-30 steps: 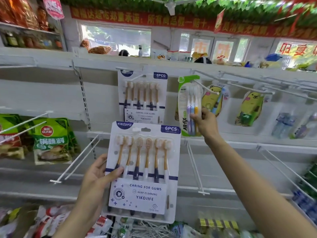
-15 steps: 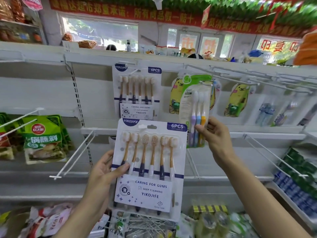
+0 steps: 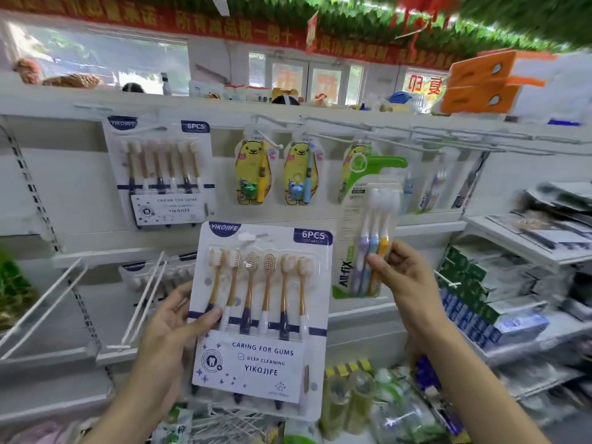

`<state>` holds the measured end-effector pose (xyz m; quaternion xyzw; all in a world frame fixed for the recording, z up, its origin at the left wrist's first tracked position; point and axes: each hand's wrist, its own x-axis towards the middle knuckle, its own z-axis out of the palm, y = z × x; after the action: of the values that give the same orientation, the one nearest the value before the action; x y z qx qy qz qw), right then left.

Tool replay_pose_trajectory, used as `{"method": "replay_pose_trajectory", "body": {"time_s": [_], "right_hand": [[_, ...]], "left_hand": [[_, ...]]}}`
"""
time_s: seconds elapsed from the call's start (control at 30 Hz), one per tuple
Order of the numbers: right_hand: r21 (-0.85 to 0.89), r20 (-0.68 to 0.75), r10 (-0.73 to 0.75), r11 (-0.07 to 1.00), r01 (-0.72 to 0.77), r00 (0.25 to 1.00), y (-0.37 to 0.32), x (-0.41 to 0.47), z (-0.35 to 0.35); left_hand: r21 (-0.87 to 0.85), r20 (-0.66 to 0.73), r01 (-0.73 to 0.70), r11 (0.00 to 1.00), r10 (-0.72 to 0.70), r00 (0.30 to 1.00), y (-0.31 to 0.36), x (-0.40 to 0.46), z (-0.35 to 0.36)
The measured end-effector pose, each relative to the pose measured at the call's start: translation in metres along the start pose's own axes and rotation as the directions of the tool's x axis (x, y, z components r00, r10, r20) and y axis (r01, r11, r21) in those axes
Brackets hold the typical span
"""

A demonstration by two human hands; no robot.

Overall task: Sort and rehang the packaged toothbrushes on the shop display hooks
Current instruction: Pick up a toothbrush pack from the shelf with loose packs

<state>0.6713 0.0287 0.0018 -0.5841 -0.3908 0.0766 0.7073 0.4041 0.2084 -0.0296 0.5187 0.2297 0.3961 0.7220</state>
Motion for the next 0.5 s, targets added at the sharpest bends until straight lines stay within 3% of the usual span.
{"method": "replay_pose_trajectory", "body": {"time_s": [0.2, 0.5], "right_hand": [[-0.034, -0.038, 0.001, 0.999, -0.002, 0.999, 0.015, 0.025, -0.095], [-0.056, -0.061, 0.014, 0.998, -0.018, 0.998, 0.028, 0.064, -0.231]], "left_hand": [[0.012, -0.007, -0.084, 0.996, 0.084, 0.996, -0.030, 0.008, 0.075], [-0.009, -0.072, -0.093, 0.996, 0.092, 0.993, -0.081, 0.008, 0.183]]}}
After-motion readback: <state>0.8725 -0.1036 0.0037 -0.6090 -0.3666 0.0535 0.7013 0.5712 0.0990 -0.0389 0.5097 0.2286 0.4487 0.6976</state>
